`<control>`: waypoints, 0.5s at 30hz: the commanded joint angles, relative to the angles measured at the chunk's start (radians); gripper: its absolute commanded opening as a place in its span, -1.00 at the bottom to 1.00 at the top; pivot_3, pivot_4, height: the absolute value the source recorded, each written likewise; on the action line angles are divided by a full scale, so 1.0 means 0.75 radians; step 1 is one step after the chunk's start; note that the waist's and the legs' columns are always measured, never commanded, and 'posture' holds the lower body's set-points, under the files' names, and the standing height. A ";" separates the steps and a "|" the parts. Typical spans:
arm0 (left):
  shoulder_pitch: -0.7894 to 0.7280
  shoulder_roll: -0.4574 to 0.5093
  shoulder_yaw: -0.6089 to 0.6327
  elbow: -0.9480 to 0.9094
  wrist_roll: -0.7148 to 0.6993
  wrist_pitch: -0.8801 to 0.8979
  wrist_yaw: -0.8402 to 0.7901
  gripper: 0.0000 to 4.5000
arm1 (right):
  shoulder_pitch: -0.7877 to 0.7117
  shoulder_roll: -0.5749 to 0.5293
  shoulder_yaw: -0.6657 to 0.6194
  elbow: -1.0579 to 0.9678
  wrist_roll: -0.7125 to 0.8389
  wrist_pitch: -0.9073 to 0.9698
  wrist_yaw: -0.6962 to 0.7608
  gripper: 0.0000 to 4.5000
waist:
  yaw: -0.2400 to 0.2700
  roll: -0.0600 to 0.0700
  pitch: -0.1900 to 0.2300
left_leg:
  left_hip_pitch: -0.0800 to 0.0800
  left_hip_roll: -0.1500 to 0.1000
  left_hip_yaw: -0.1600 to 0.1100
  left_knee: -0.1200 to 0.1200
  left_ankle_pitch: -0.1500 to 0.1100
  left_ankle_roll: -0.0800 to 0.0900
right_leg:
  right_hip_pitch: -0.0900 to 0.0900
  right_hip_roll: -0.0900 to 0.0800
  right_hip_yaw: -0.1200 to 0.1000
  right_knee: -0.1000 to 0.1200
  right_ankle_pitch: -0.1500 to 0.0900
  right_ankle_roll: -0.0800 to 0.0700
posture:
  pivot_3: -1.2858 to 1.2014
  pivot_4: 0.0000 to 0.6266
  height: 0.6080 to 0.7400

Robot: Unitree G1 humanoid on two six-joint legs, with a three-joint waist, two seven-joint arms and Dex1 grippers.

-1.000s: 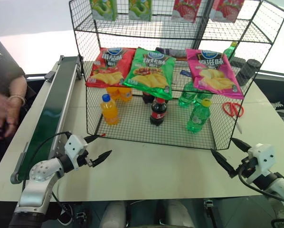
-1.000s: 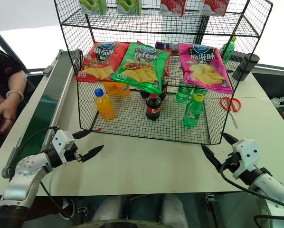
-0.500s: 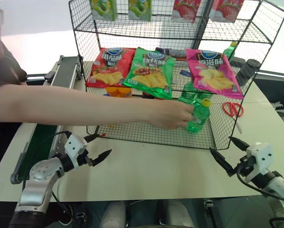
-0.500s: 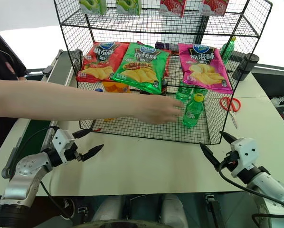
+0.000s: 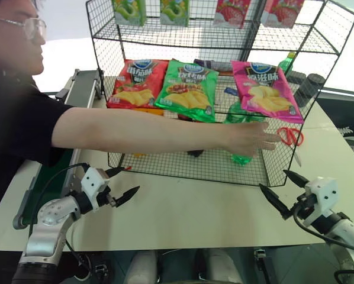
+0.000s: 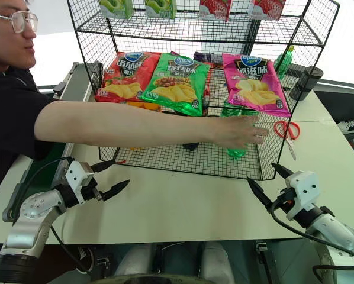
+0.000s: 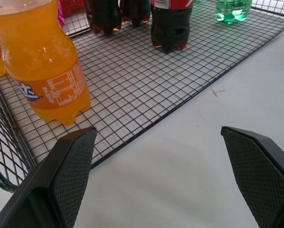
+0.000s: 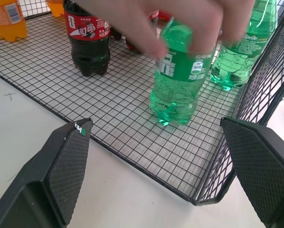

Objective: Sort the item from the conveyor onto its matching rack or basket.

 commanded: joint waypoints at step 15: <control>-0.007 -0.002 0.008 -0.025 -0.006 -0.015 0.001 1.00 | -0.016 0.002 -0.003 -0.016 -0.002 -0.029 0.004 0.99 | 0.000 0.000 0.000 | 0.000 0.000 0.000 0.000 0.000 0.000 | 0.000 0.000 0.000 0.000 0.000 0.000 | 0.03 -0.52 0.76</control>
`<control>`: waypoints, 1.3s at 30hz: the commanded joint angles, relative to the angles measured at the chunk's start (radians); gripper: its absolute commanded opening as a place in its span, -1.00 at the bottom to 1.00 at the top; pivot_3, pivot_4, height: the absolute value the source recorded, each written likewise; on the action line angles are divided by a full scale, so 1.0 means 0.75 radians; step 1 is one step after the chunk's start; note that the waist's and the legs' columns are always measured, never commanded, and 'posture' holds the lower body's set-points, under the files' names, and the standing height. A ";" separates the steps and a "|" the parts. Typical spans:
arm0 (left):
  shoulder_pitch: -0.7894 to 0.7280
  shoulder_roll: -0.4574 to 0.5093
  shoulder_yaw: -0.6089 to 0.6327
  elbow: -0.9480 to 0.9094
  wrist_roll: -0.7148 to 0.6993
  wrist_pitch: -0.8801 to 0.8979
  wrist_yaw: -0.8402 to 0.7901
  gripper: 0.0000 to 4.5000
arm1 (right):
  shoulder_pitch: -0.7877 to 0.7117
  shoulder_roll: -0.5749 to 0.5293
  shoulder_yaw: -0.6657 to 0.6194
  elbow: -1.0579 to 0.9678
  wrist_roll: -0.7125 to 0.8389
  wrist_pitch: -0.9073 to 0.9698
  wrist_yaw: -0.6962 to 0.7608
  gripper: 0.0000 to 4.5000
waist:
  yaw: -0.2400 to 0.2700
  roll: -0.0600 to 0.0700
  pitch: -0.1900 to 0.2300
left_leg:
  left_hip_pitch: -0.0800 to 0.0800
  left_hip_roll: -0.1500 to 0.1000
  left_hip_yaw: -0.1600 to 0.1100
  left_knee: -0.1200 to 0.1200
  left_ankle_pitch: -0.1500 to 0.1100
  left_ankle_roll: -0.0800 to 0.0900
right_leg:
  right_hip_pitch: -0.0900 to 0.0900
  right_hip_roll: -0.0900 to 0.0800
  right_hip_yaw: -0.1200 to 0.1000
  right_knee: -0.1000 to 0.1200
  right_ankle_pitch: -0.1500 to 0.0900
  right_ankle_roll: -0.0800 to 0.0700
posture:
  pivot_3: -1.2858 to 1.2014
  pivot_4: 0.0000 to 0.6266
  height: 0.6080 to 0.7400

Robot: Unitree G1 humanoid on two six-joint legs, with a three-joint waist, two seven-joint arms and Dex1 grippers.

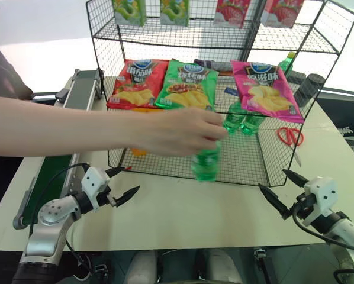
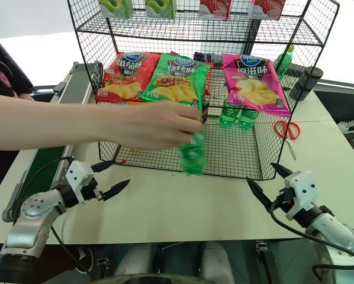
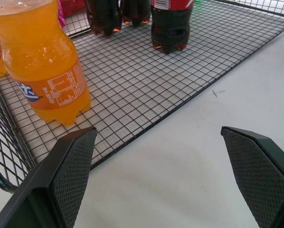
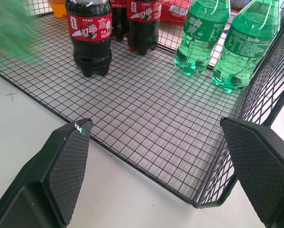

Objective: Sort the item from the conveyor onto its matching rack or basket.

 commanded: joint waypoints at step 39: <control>0.135 -0.149 0.476 -0.062 -0.296 0.191 0.411 1.00 | -0.409 0.097 0.486 -0.005 -0.033 0.057 0.083 0.99 | -0.002 -0.002 -0.001 | 0.000 0.000 0.000 0.001 0.000 0.000 | 0.000 0.000 0.000 0.001 0.000 0.000 | 0.03 -0.52 0.76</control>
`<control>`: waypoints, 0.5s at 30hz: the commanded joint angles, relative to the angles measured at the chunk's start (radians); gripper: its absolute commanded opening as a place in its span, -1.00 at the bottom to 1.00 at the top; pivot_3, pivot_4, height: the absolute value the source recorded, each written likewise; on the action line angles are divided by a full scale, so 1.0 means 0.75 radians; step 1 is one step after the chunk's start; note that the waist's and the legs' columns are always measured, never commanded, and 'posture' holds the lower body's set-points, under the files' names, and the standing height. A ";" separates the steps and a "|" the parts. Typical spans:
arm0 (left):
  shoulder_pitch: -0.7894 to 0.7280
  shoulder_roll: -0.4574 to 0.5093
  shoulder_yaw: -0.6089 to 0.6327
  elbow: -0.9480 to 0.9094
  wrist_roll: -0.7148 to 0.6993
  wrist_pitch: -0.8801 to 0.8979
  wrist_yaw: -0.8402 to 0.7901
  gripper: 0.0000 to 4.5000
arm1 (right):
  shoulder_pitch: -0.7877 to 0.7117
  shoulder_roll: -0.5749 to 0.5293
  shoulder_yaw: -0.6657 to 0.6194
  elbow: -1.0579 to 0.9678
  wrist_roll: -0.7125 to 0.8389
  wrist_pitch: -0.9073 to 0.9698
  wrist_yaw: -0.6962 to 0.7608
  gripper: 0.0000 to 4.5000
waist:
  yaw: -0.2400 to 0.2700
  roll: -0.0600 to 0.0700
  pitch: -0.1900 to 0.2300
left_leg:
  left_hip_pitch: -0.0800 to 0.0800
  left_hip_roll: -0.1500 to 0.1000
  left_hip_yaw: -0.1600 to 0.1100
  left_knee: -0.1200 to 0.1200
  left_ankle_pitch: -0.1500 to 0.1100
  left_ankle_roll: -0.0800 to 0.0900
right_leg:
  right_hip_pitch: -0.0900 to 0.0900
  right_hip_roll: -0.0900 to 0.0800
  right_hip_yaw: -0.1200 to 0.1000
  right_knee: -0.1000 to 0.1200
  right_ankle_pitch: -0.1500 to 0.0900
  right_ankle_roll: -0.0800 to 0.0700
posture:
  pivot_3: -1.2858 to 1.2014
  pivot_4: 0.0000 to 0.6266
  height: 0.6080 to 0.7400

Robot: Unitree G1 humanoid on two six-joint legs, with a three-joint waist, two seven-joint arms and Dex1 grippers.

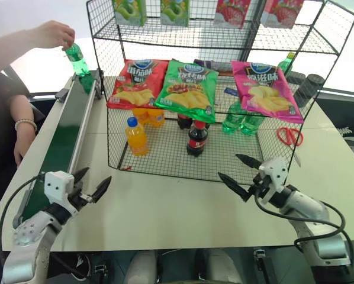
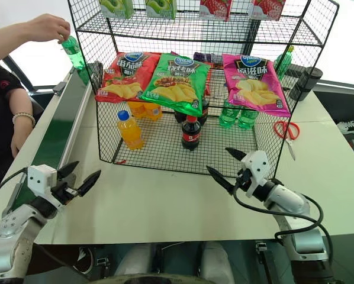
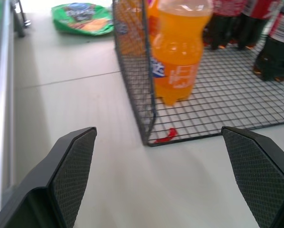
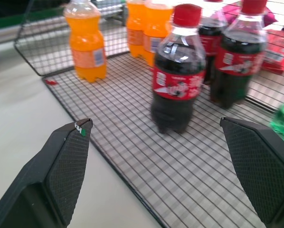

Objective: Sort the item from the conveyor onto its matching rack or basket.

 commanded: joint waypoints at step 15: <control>-0.290 -0.125 0.234 0.290 0.024 -0.196 0.382 1.00 | 0.021 0.136 0.290 -0.222 0.051 0.092 0.016 0.99 | 0.000 -0.009 -0.005 | -0.001 0.000 -0.001 0.001 0.000 -0.001 | 0.000 0.000 -0.001 0.000 0.000 0.000 | 0.03 -0.52 0.76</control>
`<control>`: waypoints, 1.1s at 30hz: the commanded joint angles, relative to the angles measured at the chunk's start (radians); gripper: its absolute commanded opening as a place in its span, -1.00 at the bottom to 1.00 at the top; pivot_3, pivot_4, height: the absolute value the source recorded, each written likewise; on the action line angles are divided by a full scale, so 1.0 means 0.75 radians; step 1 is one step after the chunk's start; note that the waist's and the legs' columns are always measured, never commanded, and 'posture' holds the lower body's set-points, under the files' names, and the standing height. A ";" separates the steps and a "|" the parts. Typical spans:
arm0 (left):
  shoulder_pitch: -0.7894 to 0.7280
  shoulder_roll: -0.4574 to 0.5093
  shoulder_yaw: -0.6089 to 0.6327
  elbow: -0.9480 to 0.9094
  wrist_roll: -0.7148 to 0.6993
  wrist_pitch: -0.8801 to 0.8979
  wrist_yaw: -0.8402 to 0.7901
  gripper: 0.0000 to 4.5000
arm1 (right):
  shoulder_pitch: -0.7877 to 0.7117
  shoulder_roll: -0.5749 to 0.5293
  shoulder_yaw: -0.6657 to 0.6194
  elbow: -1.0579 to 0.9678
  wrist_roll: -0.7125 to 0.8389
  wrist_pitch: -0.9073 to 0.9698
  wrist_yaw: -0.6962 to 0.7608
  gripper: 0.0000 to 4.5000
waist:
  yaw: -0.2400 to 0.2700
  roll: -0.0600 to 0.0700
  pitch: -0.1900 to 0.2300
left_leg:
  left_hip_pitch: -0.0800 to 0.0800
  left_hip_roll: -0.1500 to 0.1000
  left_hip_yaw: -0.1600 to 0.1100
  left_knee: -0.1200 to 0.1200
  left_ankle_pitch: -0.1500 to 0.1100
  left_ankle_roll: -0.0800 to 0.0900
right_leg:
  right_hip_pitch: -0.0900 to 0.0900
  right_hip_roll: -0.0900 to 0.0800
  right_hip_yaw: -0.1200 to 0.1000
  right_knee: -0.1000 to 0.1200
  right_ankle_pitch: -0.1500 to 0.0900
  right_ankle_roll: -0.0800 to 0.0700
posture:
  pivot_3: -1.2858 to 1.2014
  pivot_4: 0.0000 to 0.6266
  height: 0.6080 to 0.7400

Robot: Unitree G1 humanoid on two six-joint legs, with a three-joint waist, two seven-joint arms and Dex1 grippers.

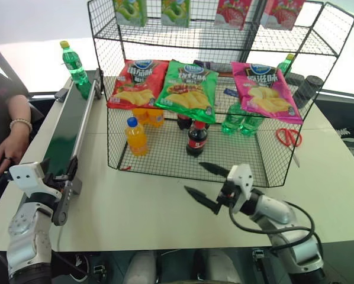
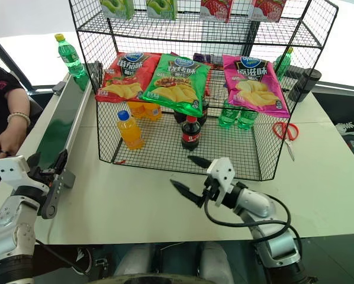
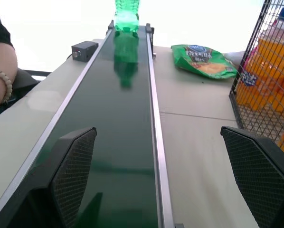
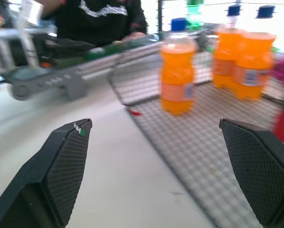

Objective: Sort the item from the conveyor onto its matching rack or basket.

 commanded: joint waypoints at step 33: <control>-0.047 0.037 0.078 0.086 0.081 -0.132 0.128 1.00 | 0.030 0.067 0.052 0.104 0.014 -0.147 0.067 0.99 | 0.000 -0.002 -0.001 | 0.000 0.000 0.000 0.000 0.000 0.000 | 0.000 -0.001 0.000 0.000 0.000 0.000 | 0.03 -0.52 0.76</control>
